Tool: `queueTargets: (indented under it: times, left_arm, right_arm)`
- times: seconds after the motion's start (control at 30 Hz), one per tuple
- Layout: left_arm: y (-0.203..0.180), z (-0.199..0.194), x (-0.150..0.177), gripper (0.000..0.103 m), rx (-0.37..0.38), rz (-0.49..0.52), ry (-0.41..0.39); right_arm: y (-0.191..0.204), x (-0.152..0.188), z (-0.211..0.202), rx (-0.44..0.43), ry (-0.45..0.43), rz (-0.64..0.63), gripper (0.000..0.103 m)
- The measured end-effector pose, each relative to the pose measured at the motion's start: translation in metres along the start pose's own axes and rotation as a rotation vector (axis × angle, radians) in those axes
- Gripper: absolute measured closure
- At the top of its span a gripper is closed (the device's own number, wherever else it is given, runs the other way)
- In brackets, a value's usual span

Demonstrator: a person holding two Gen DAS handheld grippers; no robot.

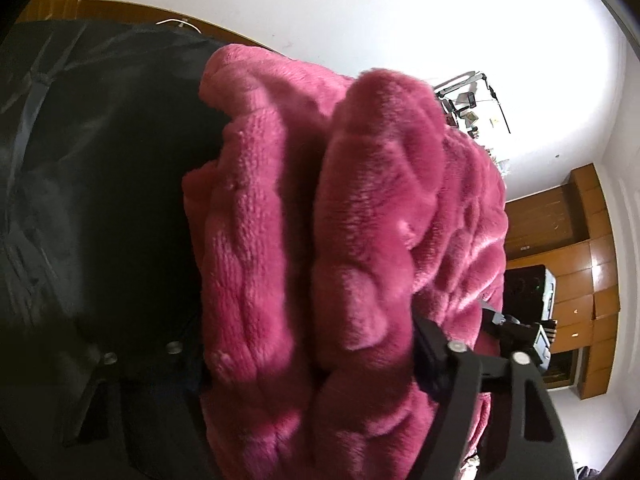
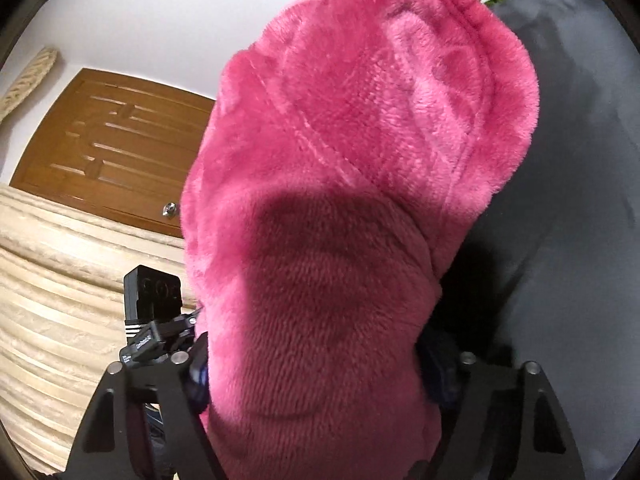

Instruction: Fold clothes

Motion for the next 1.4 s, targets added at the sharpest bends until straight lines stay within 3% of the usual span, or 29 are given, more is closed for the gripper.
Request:
queueTargets:
  times: [0.2, 0.37, 0.7, 0.97, 1.17, 1.3, 1.4]
  left_arm:
    - [-0.037, 0.012, 0.025, 0.035, -0.006, 0.046, 0.021]
    - [-0.091, 0.045, 0.052, 0.035, 0.021, 0.090, 0.056]
    - [-0.241, 0.180, 0.138, 0.035, 0.068, 0.211, 0.199]
    - [-0.323, 0.270, 0.193, 0.035, 0.062, 0.265, 0.269]
    - [-0.338, 0.293, 0.206, 0.035, 0.023, 0.304, 0.266]
    - [-0.306, 0.273, 0.187, 0.035, -0.011, 0.315, 0.255]
    - [-0.282, 0.257, 0.187, 0.032, -0.029, 0.316, 0.245]
  right_arm:
    - [0.011, 0.007, -0.043, 0.018, -0.055, -0.033, 0.026]
    - [-0.003, 0.019, -0.111, 0.061, -0.110, -0.050, 0.027]
    - [-0.098, 0.071, -0.301, 0.218, -0.228, 0.032, 0.026]
    - [-0.172, 0.115, -0.421, 0.336, -0.255, 0.076, 0.026]
    - [-0.203, 0.147, -0.454, 0.341, -0.269, 0.112, 0.026]
    - [-0.208, 0.160, -0.452, 0.366, -0.241, 0.107, 0.025]
    - [-0.210, 0.168, -0.450, 0.439, -0.207, 0.084, 0.019]
Point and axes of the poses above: each gripper's, at about its wrist camera, not at the fingertips, and z roughly the way its jaws point, y to its left, x to its underside, the point moved 10 cm from there along z, roughly the way its jaws point, and after that the axes turned 13 degrees about -z, right-handed, at the moved point
